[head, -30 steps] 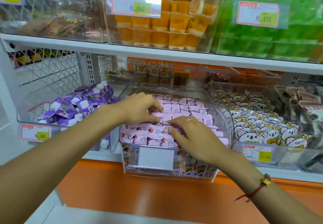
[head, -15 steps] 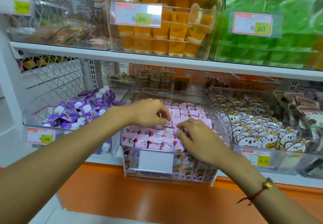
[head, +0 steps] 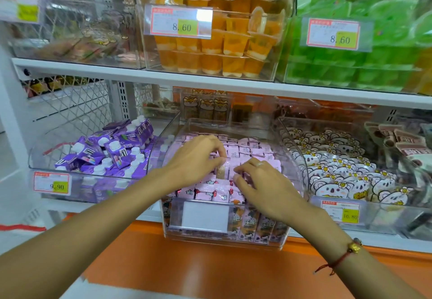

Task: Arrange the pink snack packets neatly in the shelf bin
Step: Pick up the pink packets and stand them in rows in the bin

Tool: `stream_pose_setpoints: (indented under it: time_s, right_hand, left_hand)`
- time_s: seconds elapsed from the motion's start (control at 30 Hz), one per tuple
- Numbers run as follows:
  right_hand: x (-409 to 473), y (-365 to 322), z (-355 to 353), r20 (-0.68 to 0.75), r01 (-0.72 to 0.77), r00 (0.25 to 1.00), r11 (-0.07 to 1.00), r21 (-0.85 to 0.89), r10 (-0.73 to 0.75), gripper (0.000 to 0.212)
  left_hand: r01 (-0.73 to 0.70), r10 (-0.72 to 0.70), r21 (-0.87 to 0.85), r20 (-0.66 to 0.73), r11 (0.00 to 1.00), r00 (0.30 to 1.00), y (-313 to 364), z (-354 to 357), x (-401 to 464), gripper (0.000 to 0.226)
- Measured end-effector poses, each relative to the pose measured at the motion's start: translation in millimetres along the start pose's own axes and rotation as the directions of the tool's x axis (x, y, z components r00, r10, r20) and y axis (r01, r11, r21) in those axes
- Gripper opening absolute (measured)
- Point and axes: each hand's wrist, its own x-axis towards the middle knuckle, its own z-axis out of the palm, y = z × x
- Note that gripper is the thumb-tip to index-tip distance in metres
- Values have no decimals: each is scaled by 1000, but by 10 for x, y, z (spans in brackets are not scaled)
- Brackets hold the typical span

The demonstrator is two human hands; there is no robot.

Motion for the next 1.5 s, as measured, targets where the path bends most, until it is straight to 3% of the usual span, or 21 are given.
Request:
stream_pose_setpoints:
  time_s: [0.17, 0.37, 0.47, 0.6, 0.7, 0.8, 0.87, 0.93, 1.03, 1.1, 1.27, 1.5]
  right_hand:
    - [7, 8, 20, -24, 8, 1000, 1000, -4, -8, 38]
    - [21, -12, 34, -42, 3, 999, 1000, -18, -4, 36]
    - [36, -22, 26, -54, -17, 998, 1000, -4, 17, 34]
    - [149, -75, 6, -156, -50, 986, 994, 96, 65, 34]
    - [228, -123, 48, -120, -44, 991, 989, 140, 61, 26]
    - [264, -129, 58, -113, -87, 985, 947, 309, 127, 5]
    - [280, -130, 47, -86, -93, 987, 926, 366, 133, 12]
    - [301, -121, 18, -31, -104, 992, 920, 379, 125, 14]
    - [303, -108, 3, -10, -118, 990, 874, 471, 139, 13]
    - [289, -144, 45, -64, -108, 985, 867, 487, 158, 12]
    - [306, -215, 94, -164, 3, 986, 967, 256, 40, 11]
    - [331, -305, -146, -420, 85, 885, 819, 568, 200, 6]
  left_hand:
    - [20, -58, -216, -170, 976, 984, -19, 133, -182, 7]
    - [51, -51, 0, 43, 999, 998, 38, 62, -109, 4]
    - [66, -63, -24, 112, 998, 992, 29, 34, -81, 4]
    - [55, -55, -141, 8, 988, 998, 18, 37, -151, 6]
    - [50, -61, -169, -56, 984, 997, 33, 25, -168, 10]
    - [73, -73, 11, -54, 997, 996, -6, -66, -192, 19]
    - [41, -50, 184, 44, 982, 998, -52, -101, -238, 28]
    - [10, -42, 229, 138, 973, 990, -61, -119, -290, 33]
    - [-4, -36, 226, 172, 974, 984, -81, -141, -303, 35]
    - [-8, -35, 233, 181, 972, 983, -95, -154, -301, 36]
    - [-6, -51, 263, 209, 965, 977, -73, -145, -277, 36]
    - [34, -96, 267, 221, 963, 971, -20, -162, -248, 34]
